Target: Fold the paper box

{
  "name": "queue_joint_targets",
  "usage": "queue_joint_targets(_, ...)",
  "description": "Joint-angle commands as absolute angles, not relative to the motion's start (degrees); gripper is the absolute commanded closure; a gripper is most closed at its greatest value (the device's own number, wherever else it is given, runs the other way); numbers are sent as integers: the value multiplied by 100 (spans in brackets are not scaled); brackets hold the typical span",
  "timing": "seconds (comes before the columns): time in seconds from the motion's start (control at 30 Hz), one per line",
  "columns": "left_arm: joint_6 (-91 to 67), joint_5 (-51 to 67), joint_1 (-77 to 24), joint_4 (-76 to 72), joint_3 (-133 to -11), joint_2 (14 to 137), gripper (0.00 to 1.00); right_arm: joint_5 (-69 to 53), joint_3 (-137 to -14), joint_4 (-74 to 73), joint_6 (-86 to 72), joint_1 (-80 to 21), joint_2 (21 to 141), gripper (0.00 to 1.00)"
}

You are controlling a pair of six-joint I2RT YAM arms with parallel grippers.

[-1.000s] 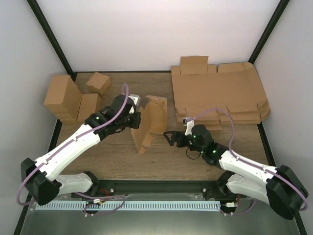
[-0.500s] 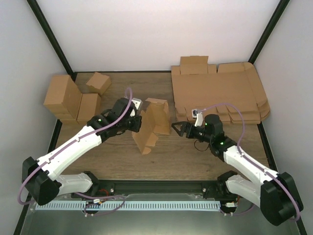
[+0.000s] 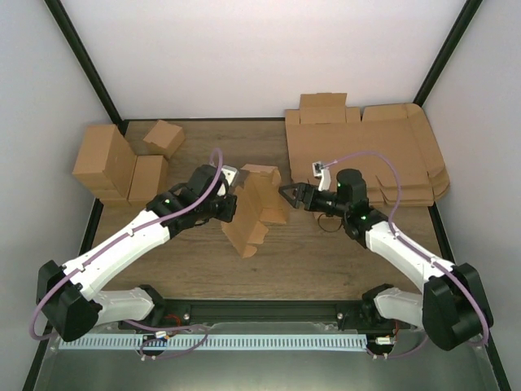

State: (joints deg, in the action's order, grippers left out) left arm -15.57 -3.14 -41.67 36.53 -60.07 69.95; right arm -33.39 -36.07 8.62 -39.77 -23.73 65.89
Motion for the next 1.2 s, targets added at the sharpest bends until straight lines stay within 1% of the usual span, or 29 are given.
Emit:
queue_joint_targets(0.0,-1408,-174,-4224,3794,-6073,6993,96,-3394,-4058,924,-4039,-2306,6860,10)
queue_joint_targets(0.2,-1339,-182,-4248,3854,-6179,7046,96,-3388,-4263,959,-4139,-2210,7286,12)
queue_joint_targets(0.47,-1216,-167,-4297,3936,-6324,7090,95,-3488,-4418,751,-4039,-2182,7728,22)
queue_joint_targets(0.57,-1187,-129,-4302,3949,-6368,7093,93,-3453,-4315,734,-4011,-2188,7692,27)
queue_joint_targets(0.67,-1178,-41,-4301,3928,-6392,7088,91,-3393,-4253,686,-3971,-2177,7659,29)
queue_joint_targets(0.73,-1187,33,-4301,3903,-6421,7088,82,-3401,-4203,677,-3955,-2163,7651,30)
queue_joint_targets(0.77,-1204,87,-4305,3878,-6443,7069,71,-3421,-4176,681,-3952,-2146,7643,30)
queue_joint_targets(0.8,-1241,140,-4302,3863,-6469,7051,64,-3450,-4150,678,-3939,-2130,7631,30)
queue_joint_targets(0.97,-1543,158,-4280,3769,-6738,6697,33,-3483,-4016,647,-3842,-2072,7519,31)
queue_joint_targets(1.03,-1677,152,-4221,3767,-6900,6553,25,-3502,-3981,638,-3789,-2066,7478,31)
queue_joint_targets(1.07,-1758,186,-4177,3784,-6995,6501,22,-3505,-3967,616,-3766,-2063,7465,31)
queue_joint_targets(1.17,-1902,476,-3888,3866,-7287,6535,21,-3499,-3932,582,-3712,-2062,7429,31)
